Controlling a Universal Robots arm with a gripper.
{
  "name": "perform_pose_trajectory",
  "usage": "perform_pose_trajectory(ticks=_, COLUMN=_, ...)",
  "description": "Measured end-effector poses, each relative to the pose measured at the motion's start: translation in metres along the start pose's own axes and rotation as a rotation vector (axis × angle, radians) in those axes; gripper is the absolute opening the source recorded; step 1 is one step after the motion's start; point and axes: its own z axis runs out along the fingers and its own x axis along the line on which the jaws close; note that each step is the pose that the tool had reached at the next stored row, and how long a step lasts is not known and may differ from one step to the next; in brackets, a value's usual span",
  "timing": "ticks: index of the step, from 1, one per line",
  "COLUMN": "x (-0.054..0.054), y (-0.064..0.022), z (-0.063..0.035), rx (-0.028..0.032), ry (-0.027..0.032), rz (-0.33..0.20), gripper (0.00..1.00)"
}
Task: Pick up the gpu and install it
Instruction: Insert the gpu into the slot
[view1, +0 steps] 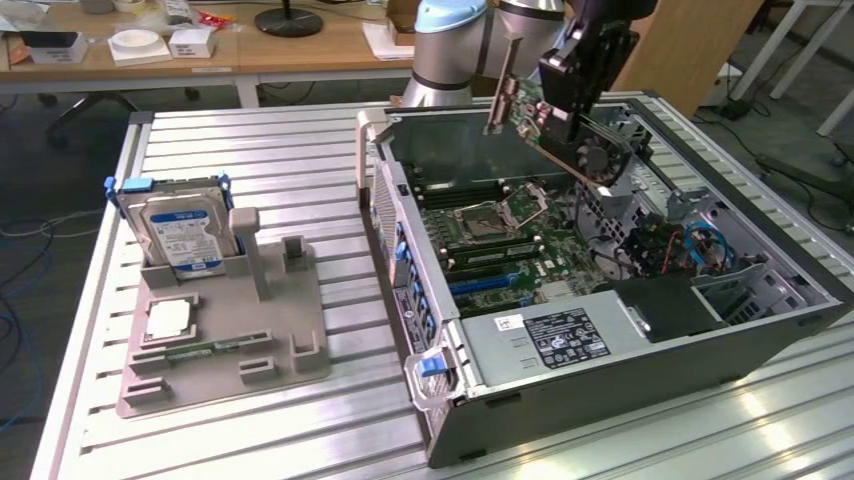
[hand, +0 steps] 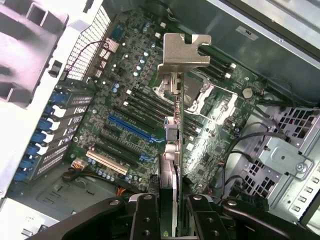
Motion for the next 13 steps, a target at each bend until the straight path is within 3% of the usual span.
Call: perform_pose_trajectory(ticks=13, x=0.0003, y=-0.0006, z=0.0000, rx=-0.0016, ry=-0.0048, rz=-0.090, gripper=0.26)
